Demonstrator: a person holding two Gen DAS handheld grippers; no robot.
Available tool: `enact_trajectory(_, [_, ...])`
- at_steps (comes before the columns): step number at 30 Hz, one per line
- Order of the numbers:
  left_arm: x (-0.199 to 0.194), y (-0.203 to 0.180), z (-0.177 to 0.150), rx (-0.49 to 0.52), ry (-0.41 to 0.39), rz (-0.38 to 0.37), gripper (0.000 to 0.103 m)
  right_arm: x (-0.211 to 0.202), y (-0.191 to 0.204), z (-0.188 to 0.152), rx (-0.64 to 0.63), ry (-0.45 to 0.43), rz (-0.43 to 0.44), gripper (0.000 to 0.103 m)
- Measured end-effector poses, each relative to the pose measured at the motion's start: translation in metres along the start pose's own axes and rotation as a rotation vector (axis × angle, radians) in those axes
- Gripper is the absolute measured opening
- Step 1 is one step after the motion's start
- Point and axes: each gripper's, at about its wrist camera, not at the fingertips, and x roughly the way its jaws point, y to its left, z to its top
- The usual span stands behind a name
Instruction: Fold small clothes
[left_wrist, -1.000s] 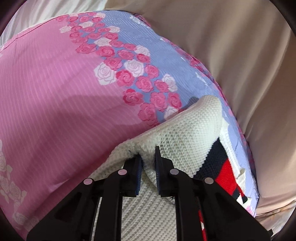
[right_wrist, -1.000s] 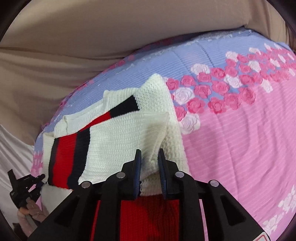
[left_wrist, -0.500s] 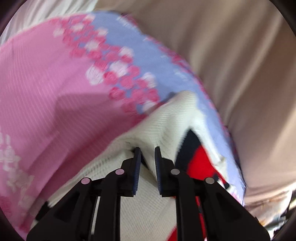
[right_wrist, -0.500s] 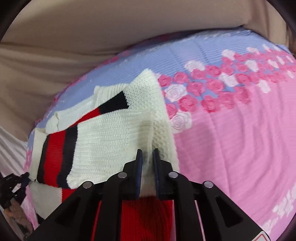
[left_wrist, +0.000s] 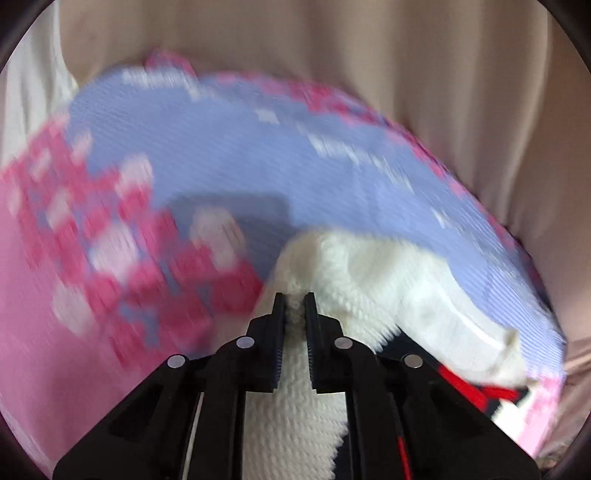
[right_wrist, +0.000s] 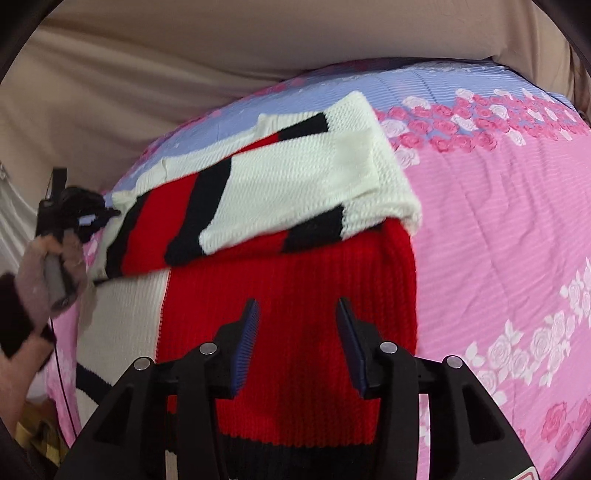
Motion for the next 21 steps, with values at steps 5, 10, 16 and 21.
enact_trajectory(5, [0.003,0.036,0.022,-0.061,0.002,0.067,0.0,0.009,0.005,0.0,-0.009,0.01,-0.015,0.043])
enact_trajectory(10, [-0.061,0.042,-0.011,0.041,-0.086,-0.021,0.002,0.001,0.019,0.001,-0.037,-0.013,0.01,0.043])
enact_trajectory(16, [-0.115,0.064,-0.117,0.14,-0.012,-0.058,0.009,-0.025,-0.001,-0.052,-0.069,0.049,-0.035,0.044])
enact_trajectory(21, [-0.133,0.12,-0.213,0.066,0.126,-0.013,0.011,-0.057,-0.037,-0.113,-0.025,0.129,-0.1,0.047])
